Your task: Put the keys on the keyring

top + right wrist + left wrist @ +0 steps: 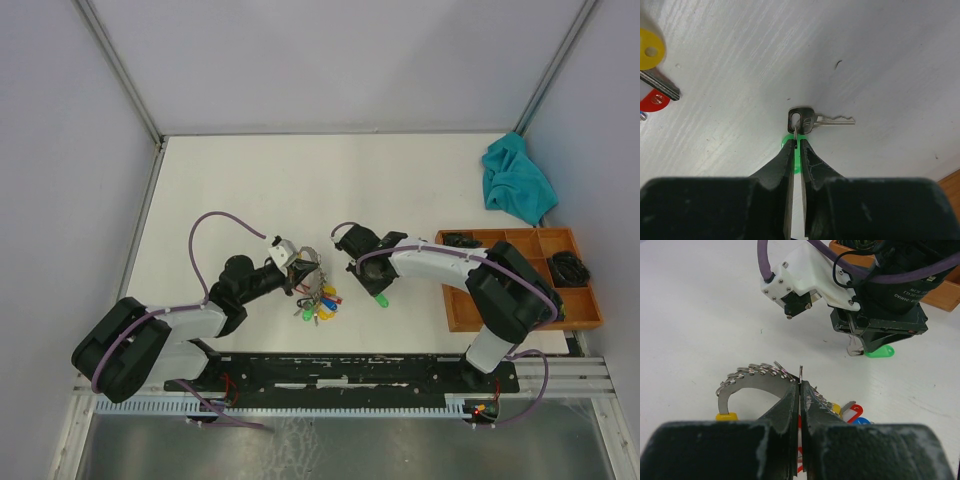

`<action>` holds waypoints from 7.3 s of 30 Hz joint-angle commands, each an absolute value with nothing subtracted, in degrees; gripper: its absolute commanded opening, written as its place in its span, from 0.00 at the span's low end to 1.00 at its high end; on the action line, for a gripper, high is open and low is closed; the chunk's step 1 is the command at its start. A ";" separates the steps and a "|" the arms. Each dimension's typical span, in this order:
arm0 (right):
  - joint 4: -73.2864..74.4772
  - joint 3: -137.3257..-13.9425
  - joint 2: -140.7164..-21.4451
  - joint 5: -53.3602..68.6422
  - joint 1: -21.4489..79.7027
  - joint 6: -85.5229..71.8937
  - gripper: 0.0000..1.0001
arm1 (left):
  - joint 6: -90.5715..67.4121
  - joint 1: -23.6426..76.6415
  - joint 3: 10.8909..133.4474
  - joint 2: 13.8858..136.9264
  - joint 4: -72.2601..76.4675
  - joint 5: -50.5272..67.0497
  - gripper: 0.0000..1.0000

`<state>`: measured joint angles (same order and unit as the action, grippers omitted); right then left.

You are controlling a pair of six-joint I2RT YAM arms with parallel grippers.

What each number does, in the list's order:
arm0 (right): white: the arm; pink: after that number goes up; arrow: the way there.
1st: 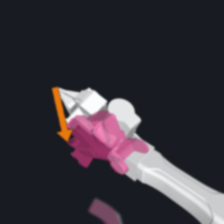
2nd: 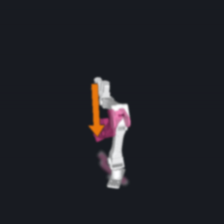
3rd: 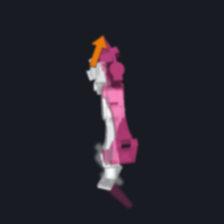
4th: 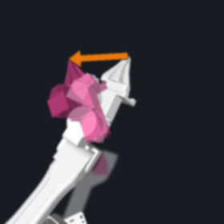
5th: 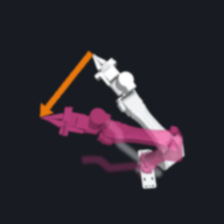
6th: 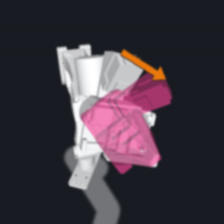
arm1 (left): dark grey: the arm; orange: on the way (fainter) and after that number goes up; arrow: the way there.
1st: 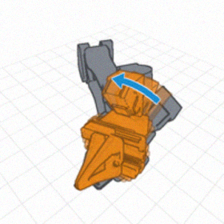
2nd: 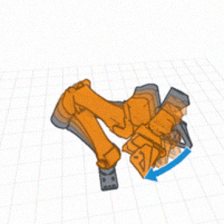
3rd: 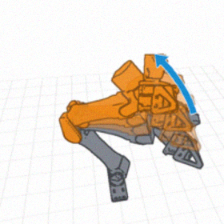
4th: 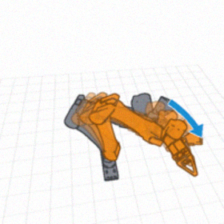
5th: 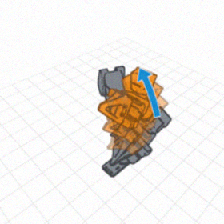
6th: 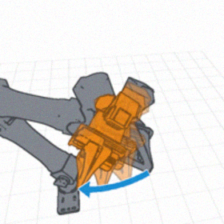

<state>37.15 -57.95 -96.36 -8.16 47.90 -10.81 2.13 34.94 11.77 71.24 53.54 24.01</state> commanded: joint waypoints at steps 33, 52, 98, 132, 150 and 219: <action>16.96 -48.19 -67.12 1.92 46.34 12.98 0.01 | 8.59 34.69 13.18 65.56 56.85 28.71 0.03; 5.17 -44.88 -70.73 24.66 45.94 26.47 0.01 | 19.16 34.63 14.88 75.76 62.39 44.61 0.03; 9.29 -47.09 -70.24 23.02 48.25 29.09 0.01 | 16.59 34.60 16.13 73.98 60.98 47.42 0.03; 8.22 -46.24 -69.10 21.89 48.69 29.27 0.01 | 16.04 34.58 17.05 74.79 60.09 48.39 0.03; 8.22 -46.04 -69.06 19.87 48.71 28.89 0.01 | 15.87 34.60 17.05 74.62 59.60 48.17 0.03; 9.16 -47.10 -69.94 21.36 49.04 29.16 0.01 | 15.33 34.63 17.75 74.95 59.16 49.75 0.03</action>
<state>11.20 -44.47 -70.46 21.78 48.66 29.02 16.25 34.72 15.40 75.37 55.88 48.01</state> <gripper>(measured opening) 0.010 0.043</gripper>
